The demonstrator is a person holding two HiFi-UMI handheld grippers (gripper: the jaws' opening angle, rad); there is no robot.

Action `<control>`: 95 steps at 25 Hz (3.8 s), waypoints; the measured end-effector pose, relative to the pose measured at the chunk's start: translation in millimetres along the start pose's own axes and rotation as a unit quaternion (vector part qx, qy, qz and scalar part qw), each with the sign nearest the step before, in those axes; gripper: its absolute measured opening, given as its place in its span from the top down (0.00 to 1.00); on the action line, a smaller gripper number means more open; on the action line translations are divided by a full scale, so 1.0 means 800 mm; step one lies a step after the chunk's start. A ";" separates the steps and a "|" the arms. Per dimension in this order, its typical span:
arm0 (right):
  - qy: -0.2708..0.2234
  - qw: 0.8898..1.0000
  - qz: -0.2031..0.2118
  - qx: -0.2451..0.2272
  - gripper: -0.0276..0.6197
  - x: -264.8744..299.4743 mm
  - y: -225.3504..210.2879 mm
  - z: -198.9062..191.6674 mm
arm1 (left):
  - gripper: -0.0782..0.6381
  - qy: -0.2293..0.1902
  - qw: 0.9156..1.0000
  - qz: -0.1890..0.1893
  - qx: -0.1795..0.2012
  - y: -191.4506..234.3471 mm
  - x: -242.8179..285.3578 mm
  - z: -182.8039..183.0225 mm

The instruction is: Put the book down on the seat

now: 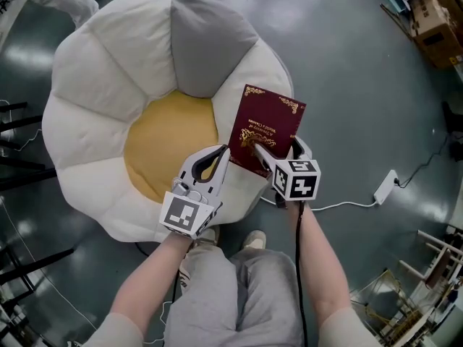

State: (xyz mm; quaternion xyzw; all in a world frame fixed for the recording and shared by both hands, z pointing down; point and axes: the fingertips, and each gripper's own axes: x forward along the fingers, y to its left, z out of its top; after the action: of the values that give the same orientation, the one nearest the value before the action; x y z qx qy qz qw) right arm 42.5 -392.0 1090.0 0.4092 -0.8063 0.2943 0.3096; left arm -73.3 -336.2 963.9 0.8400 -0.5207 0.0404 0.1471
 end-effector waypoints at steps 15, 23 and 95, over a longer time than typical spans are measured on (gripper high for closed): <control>-0.067 0.995 -0.060 -0.037 0.31 -0.173 0.007 0.087 | 0.89 0.000 1.000 -0.012 0.010 -0.048 -0.034 0.133; -0.166 0.972 -0.124 -0.114 0.71 -0.364 0.030 0.207 | 0.89 -0.026 0.999 -0.013 0.018 -0.105 -0.074 0.277; -0.438 0.880 -0.041 -0.177 0.95 -1.007 0.362 0.493 | 0.89 -0.226 0.959 -0.079 0.148 -0.328 -0.405 0.848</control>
State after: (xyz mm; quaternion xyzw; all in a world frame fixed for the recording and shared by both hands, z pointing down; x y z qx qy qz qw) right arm 77.6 -151.8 179.4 0.4677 -0.8806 -0.0757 0.0041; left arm -46.2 -143.9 191.2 0.8782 -0.4602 -0.0858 -0.0978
